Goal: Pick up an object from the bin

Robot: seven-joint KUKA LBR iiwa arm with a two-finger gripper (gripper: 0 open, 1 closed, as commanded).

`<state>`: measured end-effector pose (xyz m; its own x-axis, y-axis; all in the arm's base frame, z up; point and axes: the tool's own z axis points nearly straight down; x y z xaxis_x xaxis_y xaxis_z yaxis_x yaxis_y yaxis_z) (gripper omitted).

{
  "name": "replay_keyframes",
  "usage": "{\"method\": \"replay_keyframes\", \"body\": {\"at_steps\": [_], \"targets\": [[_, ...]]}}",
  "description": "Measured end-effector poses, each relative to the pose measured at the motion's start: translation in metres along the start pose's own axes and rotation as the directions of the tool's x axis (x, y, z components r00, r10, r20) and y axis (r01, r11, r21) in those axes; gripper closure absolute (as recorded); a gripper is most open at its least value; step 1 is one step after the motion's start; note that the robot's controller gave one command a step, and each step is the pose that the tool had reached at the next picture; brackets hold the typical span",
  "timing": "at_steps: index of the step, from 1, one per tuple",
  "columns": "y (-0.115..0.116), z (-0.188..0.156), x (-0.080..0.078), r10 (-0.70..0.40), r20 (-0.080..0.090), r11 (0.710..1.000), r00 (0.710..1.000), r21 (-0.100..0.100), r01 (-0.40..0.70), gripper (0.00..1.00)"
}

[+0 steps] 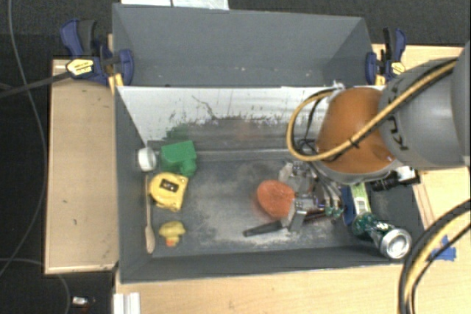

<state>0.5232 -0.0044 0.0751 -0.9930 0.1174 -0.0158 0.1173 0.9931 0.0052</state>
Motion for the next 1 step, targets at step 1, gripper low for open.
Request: {"method": "replay_keyframes", "body": {"at_steps": [1], "targets": [[0.0113,0.0017,0.0065,0.167,-0.001,0.986,0.986,0.001,-0.167,0.00]]}}
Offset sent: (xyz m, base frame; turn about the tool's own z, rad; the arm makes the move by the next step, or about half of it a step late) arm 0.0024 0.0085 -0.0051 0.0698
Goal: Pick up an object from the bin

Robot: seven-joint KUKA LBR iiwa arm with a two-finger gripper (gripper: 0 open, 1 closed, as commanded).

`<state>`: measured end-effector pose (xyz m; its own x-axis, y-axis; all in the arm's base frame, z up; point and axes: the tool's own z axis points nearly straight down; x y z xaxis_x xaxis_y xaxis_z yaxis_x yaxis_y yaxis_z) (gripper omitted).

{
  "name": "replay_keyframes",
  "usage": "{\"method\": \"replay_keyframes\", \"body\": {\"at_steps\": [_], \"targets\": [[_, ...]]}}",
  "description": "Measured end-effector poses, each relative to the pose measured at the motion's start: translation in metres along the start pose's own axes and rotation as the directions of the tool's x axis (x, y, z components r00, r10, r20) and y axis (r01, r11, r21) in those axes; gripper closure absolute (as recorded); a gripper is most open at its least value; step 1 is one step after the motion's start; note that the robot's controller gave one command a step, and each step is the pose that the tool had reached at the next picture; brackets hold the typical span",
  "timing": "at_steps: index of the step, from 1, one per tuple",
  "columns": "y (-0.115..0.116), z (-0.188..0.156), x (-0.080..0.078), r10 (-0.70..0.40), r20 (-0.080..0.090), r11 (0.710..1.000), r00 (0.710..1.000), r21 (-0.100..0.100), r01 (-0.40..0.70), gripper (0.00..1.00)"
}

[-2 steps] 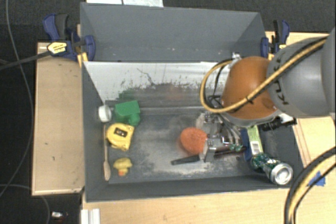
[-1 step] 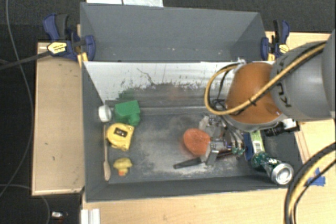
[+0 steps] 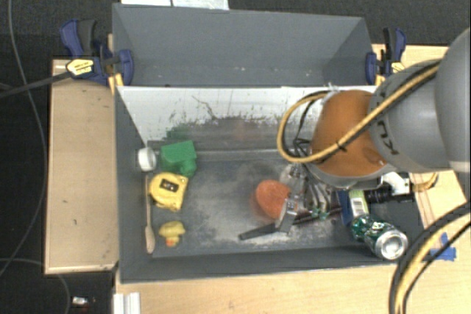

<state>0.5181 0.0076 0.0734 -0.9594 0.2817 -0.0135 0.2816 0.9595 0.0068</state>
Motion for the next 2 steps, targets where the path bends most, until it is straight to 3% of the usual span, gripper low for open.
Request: {"method": "replay_keyframes", "body": {"at_steps": [1,2], "targets": [[-0.0012,0.0030,-0.0091,-0.096,0.006,0.995,0.995,-0.001,0.096,1.00],[-0.0011,0.0030,-0.0090,-0.095,0.006,0.995,0.995,-0.001,0.095,1.00]]}}
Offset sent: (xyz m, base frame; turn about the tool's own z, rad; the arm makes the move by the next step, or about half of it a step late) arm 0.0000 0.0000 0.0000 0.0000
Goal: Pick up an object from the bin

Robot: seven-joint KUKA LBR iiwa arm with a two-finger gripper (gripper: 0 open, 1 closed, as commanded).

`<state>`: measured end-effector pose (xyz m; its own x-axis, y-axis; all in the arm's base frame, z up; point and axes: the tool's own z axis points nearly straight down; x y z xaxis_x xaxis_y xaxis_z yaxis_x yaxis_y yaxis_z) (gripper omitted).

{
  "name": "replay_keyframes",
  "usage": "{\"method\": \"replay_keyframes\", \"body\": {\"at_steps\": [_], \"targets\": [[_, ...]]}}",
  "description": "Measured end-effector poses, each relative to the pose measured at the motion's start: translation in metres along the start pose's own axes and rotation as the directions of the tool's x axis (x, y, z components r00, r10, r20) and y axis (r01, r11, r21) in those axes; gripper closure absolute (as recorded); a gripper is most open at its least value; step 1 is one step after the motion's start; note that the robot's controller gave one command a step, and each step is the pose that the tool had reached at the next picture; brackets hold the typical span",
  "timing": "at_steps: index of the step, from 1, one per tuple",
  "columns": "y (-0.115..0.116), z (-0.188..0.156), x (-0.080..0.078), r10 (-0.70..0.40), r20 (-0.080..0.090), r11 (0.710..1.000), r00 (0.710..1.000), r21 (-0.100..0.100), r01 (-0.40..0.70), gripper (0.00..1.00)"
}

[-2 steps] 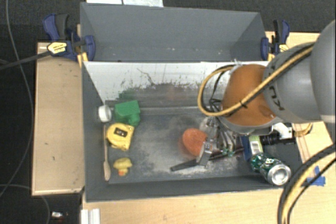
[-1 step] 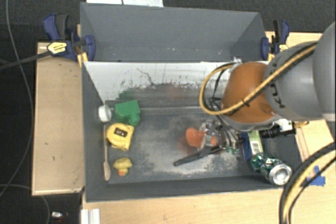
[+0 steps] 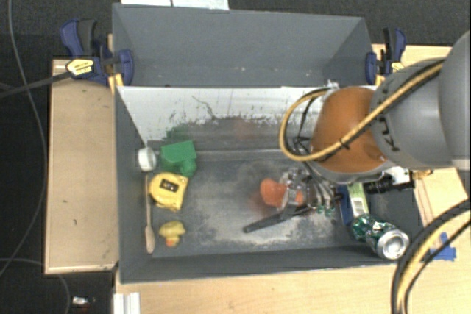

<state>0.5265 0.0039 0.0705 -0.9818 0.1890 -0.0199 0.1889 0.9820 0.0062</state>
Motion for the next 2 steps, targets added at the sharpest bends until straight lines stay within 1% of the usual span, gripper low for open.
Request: {"method": "replay_keyframes", "body": {"at_steps": [1,2], "targets": [[0.009,-0.059,0.002,-0.019,-0.007,1.000,1.000,0.001,0.019,1.00],[0.014,-0.119,0.005,-0.018,-0.006,1.000,1.000,0.001,0.018,1.00]]}}
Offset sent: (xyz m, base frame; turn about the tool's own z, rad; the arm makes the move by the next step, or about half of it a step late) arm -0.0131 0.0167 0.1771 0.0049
